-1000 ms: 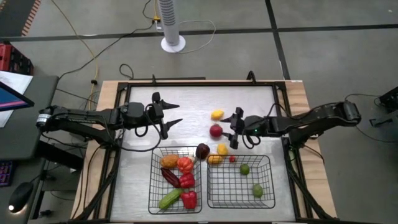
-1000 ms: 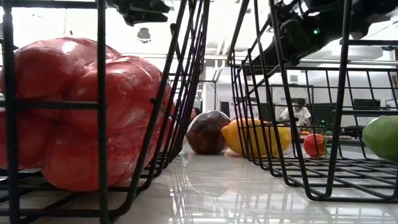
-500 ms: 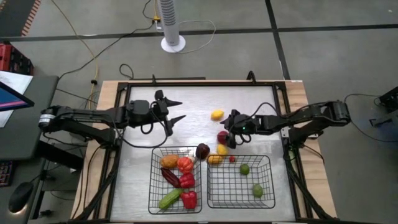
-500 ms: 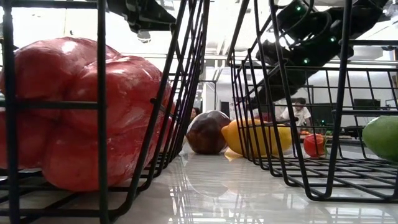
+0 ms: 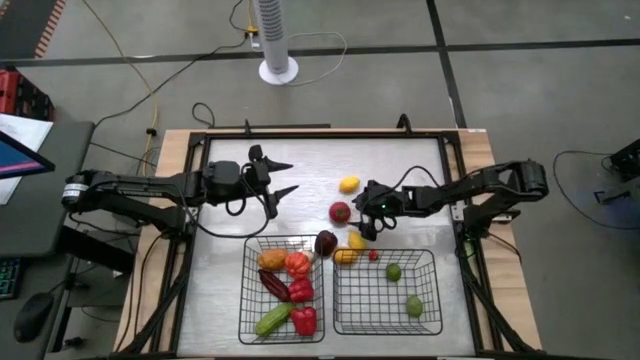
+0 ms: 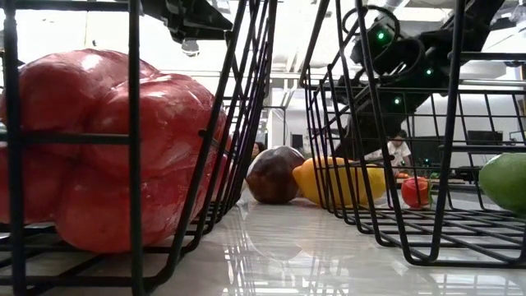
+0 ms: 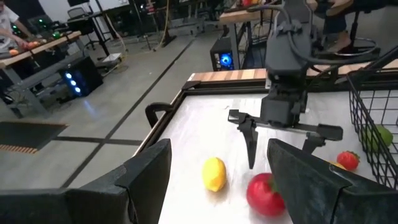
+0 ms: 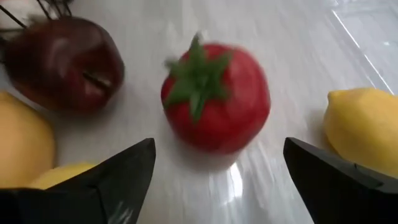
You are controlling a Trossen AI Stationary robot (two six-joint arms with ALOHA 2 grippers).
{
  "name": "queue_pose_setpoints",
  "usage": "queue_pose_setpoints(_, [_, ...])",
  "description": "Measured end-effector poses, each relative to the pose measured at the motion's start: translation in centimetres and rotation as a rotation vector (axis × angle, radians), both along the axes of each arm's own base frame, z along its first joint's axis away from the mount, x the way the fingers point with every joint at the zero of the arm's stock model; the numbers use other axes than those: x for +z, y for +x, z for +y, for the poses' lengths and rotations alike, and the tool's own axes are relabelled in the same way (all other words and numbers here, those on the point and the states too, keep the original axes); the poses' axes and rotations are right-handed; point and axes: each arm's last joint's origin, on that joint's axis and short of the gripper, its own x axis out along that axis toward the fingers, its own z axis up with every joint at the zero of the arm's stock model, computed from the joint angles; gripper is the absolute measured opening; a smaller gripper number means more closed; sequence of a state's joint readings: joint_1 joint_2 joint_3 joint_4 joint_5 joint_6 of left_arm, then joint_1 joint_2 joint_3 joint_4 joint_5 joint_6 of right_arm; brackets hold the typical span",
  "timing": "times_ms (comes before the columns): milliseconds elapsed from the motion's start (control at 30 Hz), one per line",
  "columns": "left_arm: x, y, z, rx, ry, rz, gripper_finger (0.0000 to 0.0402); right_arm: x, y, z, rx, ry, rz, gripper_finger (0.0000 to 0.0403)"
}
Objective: Sort produce into baskets
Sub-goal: Put the red tomato into the right black wire basket
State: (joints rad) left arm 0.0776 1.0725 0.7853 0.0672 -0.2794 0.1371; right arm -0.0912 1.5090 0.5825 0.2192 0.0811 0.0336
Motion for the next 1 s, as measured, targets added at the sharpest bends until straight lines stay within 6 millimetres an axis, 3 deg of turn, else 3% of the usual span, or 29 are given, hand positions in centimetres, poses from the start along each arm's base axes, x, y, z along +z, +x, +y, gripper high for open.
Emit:
queue_pose_setpoints(133, [0.0,0.0,0.0,-0.001,0.006,0.007,0.0254,0.3,0.6,-0.2,0.007,-0.011,0.008,0.0391])
queue_pose_setpoints(367, [-0.2,0.0,0.0,-0.002,0.005,0.024,0.0254,3.2,2.2,0.0,0.049,-0.055,-0.035,0.0396])
queue_pose_setpoints(500, [-0.1,0.0,0.0,-0.003,0.005,0.014,0.0254,3.9,3.5,-0.8,0.065,-0.083,-0.042,0.0396])
queue_pose_setpoints(667, [-0.2,-0.1,0.0,-0.007,0.002,0.028,0.0254,2.4,4.3,-1.8,0.064,-0.101,0.027,0.0396])
queue_pose_setpoints(867, [-0.5,-0.1,0.0,-0.007,0.001,0.06,0.0254,-0.2,3.7,-2.5,0.008,-0.131,0.21,0.0396])
queue_pose_setpoints(1000, [-0.5,-0.1,0.0,-0.007,0.001,0.058,0.0254,-0.7,3.7,-2.5,0.008,-0.149,0.24,0.0396])
